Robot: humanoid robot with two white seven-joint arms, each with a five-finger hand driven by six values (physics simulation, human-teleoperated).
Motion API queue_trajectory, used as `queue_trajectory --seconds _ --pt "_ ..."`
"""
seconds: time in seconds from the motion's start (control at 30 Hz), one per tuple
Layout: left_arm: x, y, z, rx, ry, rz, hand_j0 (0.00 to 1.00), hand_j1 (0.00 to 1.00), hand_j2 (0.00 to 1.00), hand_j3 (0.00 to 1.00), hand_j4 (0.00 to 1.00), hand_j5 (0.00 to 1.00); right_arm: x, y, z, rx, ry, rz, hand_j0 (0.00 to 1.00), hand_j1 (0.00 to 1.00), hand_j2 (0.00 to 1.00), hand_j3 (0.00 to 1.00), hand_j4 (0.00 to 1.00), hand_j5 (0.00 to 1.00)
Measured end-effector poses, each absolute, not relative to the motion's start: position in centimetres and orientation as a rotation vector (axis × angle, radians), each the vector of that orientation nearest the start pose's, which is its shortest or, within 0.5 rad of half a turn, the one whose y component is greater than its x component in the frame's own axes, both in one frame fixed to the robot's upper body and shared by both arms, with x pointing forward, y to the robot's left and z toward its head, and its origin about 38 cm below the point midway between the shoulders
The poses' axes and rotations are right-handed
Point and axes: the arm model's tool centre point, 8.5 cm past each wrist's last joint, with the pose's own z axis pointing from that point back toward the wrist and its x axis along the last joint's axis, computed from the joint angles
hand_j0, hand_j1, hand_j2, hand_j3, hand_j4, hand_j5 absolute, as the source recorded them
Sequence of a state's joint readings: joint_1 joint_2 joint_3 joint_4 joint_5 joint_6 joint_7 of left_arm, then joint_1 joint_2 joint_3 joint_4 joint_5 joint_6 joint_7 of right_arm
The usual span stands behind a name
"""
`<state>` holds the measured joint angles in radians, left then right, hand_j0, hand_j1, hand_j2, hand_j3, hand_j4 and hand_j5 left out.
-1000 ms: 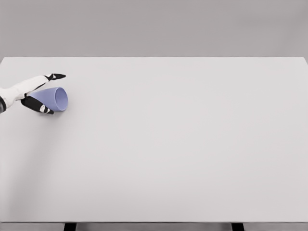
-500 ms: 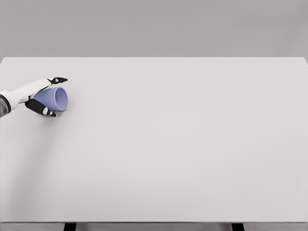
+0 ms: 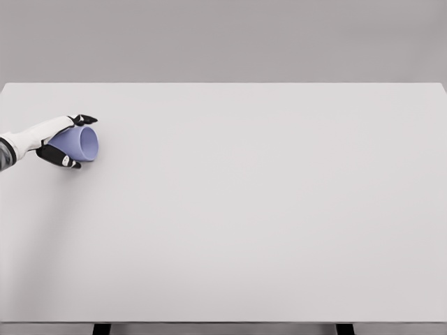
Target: Flip the cup with left arm and place it on the table
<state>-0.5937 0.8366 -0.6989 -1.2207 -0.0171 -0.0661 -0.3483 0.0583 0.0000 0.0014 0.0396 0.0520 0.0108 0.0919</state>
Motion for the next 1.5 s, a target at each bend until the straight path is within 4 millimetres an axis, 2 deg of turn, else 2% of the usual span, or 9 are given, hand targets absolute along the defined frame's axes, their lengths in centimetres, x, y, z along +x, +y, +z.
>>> queue_trajectory --seconds 0.13,0.53,1.13,1.33,1.5 --pt "45.9 39.3 14.8 0.391 -1.141 -1.263 0.76 0.76 0.76 0.76 0.76 0.76 -5.3 -26.4 -25.9 0.007 0.113 0.043 1.00 1.00 1.00 1.00 1.00 1.00" --pt "46.1 39.3 15.5 0.388 -1.169 -1.243 0.77 0.77 0.77 0.77 0.77 0.77 -5.2 -26.4 -25.9 0.007 0.111 0.044 1.00 1.00 1.00 1.00 1.00 1.00" --pt "46.7 38.9 18.5 0.184 -1.368 -0.973 0.78 0.78 0.78 0.78 0.78 0.78 -5.3 -26.4 -25.9 0.007 0.113 0.043 1.00 1.00 1.00 1.00 1.00 1.00" --pt "47.1 38.3 19.2 0.126 -1.430 -0.895 0.79 0.79 0.79 0.79 0.79 0.79 -5.3 -26.4 -25.9 0.007 0.113 0.043 1.00 1.00 1.00 1.00 1.00 1.00" --pt "47.0 37.8 18.5 0.072 -1.456 -0.826 0.80 0.80 0.80 0.80 0.80 0.80 -5.3 -26.4 -25.9 0.007 0.113 0.043 1.00 1.00 1.00 1.00 1.00 1.00"
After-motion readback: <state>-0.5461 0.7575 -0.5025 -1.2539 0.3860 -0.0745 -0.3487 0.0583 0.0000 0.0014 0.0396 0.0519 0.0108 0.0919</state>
